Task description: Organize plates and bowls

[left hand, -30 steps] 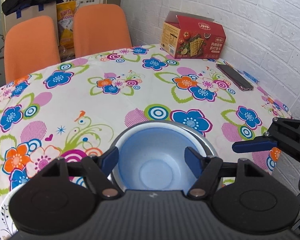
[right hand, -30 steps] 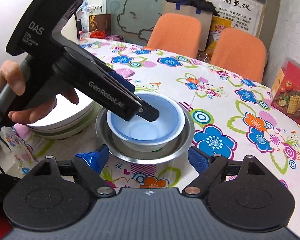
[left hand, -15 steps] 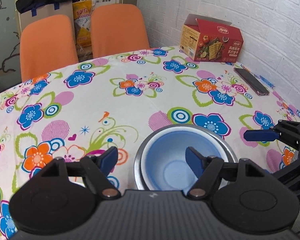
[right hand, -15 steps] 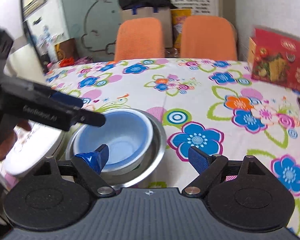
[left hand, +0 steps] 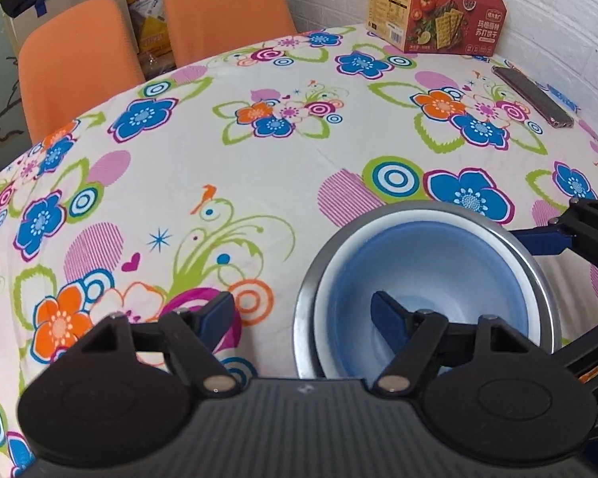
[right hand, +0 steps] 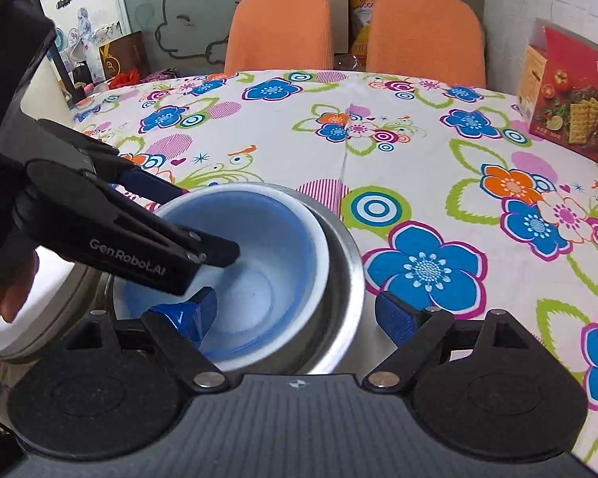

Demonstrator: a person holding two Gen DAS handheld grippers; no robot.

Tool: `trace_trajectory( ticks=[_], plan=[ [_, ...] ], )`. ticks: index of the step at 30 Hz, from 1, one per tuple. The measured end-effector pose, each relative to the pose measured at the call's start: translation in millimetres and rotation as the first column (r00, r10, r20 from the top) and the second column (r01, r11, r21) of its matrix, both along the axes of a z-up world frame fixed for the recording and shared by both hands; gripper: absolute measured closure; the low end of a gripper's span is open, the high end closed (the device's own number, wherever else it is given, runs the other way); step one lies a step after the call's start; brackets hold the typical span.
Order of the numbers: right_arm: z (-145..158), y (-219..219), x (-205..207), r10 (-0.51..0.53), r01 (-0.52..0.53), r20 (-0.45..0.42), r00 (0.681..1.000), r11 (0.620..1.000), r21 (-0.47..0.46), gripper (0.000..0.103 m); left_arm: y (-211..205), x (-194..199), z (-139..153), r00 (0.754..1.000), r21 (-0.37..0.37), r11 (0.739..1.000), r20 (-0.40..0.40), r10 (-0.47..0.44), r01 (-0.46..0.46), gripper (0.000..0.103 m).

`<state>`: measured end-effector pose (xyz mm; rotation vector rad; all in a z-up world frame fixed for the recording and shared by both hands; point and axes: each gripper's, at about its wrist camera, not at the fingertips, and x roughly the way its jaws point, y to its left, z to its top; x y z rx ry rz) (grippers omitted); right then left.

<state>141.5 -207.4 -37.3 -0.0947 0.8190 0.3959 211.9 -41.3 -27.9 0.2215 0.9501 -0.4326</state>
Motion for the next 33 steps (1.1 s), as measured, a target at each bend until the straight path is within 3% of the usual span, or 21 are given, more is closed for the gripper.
trace_trajectory(
  ticks=[8,14,21,25,29,33],
  plan=[
    [-9,7,9,-0.018,0.017,-0.041,0.999,0.999,-0.031,0.026,-2,5,-3,0.999,-0.028,0.998,-0.012,-0.051,0.051,0.027],
    [-14,7,0,-0.084,0.084,0.030,0.996,0.996,0.017,0.024,4,9,-7,0.998,-0.073,0.996,-0.042,-0.054,0.051,0.025],
    [-15,9,-2,-0.115,0.114,0.050,0.992,0.993,0.024,0.024,5,10,-8,0.998,-0.074,0.996,-0.045,-0.047,0.044,0.022],
    [-20,9,-9,-0.143,0.138,0.101,0.985,0.989,0.053,0.022,7,11,-10,0.998,-0.082,0.996,-0.048,-0.039,0.035,0.013],
    [-15,16,-8,-0.181,0.180,0.053,0.982,0.983,0.035,0.022,2,12,-10,0.997,-0.049,0.998,-0.057,-0.050,0.047,0.013],
    [-15,13,-15,-0.200,0.195,0.042,0.979,0.975,0.105,0.023,1,14,-9,0.996,-0.041,0.998,-0.069,-0.060,0.057,0.013]
  ],
)
